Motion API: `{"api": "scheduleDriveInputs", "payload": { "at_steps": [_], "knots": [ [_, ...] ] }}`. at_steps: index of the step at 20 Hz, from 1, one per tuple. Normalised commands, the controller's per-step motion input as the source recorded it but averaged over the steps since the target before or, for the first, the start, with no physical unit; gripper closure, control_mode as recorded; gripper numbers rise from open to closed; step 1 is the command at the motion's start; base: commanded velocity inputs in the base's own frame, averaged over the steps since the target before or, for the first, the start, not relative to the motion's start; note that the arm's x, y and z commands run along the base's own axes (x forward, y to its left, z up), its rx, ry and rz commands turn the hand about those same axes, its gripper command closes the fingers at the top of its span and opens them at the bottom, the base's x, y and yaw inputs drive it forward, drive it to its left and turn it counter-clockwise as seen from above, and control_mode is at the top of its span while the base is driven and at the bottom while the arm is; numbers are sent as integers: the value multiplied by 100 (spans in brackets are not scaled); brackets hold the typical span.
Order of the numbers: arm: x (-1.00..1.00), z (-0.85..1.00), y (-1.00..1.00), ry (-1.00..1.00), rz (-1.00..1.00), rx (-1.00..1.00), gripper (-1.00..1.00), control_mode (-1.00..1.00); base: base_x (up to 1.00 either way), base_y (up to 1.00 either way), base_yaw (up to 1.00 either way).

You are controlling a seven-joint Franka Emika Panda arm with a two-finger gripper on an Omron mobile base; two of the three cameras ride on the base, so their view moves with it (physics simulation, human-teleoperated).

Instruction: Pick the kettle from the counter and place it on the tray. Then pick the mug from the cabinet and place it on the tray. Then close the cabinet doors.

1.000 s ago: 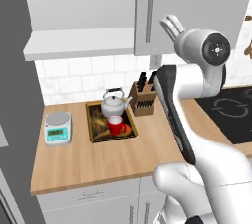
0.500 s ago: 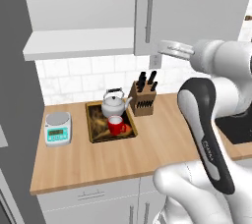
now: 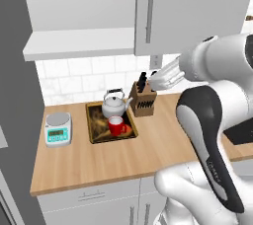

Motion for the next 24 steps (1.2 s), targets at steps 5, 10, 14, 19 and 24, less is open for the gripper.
{"api": "scheduleDriveInputs", "payload": {
  "at_steps": [5,10,14,19,24],
  "knots": [
    [-36,-13,35,-4,19,-85,-100,-100,0,0,0],
    [-33,-10,40,-3,27,-72,-100,-100,0,0,0],
    [-31,-3,47,-3,24,-73,-100,-100,0,0,0],
    [-34,-2,40,-1,23,-68,-100,-100,0,0,0],
    [-40,-5,43,-3,25,-65,-100,-100,0,0,0]
  ]
}}
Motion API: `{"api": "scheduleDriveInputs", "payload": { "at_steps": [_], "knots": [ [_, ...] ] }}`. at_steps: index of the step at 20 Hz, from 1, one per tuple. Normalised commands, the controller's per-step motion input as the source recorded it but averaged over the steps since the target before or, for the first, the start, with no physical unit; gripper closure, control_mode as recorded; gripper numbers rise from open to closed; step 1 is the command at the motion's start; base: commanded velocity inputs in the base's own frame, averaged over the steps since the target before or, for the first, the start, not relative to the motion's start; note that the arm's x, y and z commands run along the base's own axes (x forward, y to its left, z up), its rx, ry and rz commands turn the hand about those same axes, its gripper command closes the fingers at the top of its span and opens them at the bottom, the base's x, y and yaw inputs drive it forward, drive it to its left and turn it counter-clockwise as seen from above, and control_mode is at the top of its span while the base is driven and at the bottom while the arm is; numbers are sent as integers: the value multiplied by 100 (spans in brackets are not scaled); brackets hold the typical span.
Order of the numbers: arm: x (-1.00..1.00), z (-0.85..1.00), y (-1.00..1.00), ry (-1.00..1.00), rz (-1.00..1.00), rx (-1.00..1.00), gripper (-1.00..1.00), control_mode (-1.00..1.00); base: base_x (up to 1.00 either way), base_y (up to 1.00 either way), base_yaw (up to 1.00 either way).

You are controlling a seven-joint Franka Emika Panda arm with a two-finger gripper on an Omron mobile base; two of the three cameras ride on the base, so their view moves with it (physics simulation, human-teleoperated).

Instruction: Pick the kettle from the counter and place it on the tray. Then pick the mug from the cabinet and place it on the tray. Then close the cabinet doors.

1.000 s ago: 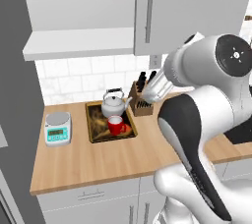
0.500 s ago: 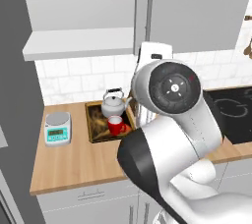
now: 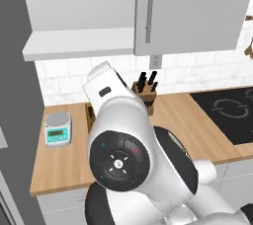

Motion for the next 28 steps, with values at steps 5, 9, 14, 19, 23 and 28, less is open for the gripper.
{"api": "scheduleDriveInputs", "payload": {
  "at_steps": [5,9,14,19,23,28],
  "knots": [
    [-32,-8,39,0,28,-44,-100,-100,0,0,0],
    [-7,-2,49,6,27,-9,-100,-100,0,0,0],
    [-8,7,38,19,30,4,-100,-100,0,0,0],
    [-30,1,41,12,23,14,-100,-100,0,0,0],
    [-41,-2,37,1,9,18,-100,-100,0,0,0],
    [-20,-2,7,14,0,28,-100,-100,0,0,0]
  ]
}}
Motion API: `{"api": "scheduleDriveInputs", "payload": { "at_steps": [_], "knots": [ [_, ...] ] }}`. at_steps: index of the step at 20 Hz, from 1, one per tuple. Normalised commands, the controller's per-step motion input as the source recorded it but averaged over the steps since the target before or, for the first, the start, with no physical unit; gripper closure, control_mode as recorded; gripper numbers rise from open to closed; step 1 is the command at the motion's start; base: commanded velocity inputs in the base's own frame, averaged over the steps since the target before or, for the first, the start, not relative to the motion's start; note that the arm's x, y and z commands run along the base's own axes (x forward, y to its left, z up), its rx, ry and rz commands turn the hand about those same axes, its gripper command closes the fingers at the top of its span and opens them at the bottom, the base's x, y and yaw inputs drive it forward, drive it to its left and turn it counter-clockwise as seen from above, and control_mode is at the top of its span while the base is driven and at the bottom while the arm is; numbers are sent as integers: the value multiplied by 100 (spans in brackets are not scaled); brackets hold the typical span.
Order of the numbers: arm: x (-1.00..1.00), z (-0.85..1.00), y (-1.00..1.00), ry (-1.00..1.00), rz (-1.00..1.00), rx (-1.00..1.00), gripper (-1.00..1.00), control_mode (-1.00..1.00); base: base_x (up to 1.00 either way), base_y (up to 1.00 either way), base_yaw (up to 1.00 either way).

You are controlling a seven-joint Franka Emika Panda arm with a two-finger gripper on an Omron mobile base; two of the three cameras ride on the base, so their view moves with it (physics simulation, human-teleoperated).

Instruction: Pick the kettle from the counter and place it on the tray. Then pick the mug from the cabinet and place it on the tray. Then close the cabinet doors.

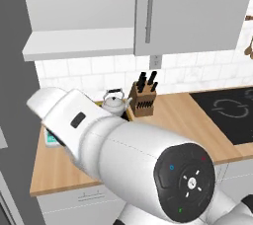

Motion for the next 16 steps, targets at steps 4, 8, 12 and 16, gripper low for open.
{"api": "scheduleDriveInputs", "payload": {
  "at_steps": [4,8,12,16],
  "knots": [
    [-19,0,4,25,0,29,-100,-100,0,0,0],
    [-35,0,26,7,4,8,-100,-100,0,0,0],
    [-41,0,36,0,3,2,-100,-100,0,0,0],
    [-34,4,35,1,0,4,-100,-100,0,0,0]
  ]
}}
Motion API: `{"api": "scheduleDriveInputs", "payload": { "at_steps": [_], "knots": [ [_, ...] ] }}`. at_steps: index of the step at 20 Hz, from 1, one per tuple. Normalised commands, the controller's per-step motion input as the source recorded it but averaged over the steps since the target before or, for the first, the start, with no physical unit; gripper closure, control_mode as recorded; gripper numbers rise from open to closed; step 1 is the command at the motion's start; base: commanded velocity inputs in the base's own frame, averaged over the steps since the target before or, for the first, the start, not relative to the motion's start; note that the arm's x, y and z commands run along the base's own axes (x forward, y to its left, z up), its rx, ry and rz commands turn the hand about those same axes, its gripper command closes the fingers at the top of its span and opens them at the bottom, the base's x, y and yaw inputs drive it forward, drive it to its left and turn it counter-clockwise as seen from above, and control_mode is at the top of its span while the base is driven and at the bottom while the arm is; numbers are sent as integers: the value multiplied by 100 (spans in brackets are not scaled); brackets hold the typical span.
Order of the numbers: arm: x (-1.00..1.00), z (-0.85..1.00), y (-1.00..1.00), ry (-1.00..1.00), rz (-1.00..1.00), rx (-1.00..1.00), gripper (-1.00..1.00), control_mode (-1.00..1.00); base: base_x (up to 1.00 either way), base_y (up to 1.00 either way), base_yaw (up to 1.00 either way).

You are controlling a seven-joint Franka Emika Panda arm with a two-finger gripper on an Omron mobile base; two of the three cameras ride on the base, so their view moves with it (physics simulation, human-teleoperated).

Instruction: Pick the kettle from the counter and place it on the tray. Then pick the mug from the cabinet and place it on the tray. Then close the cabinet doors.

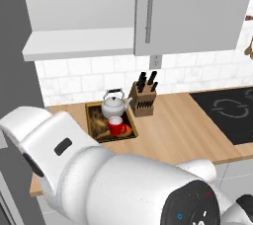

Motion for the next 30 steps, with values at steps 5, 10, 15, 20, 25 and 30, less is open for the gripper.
{"api": "scheduleDriveInputs", "payload": {
  "at_steps": [5,10,15,20,25,30],
  "knots": [
    [-12,9,39,16,0,2,-100,-100,0,0,0],
    [-1,0,62,0,0,-1,-100,-100,0,0,0],
    [12,0,51,0,-3,-1,-100,-100,0,0,0],
    [19,-2,36,0,-9,2,-100,-100,0,0,0],
    [26,-16,24,0,-13,13,-100,-100,0,0,0],
    [37,-14,18,0,-15,15,-100,-100,0,0,0]
  ]
}}
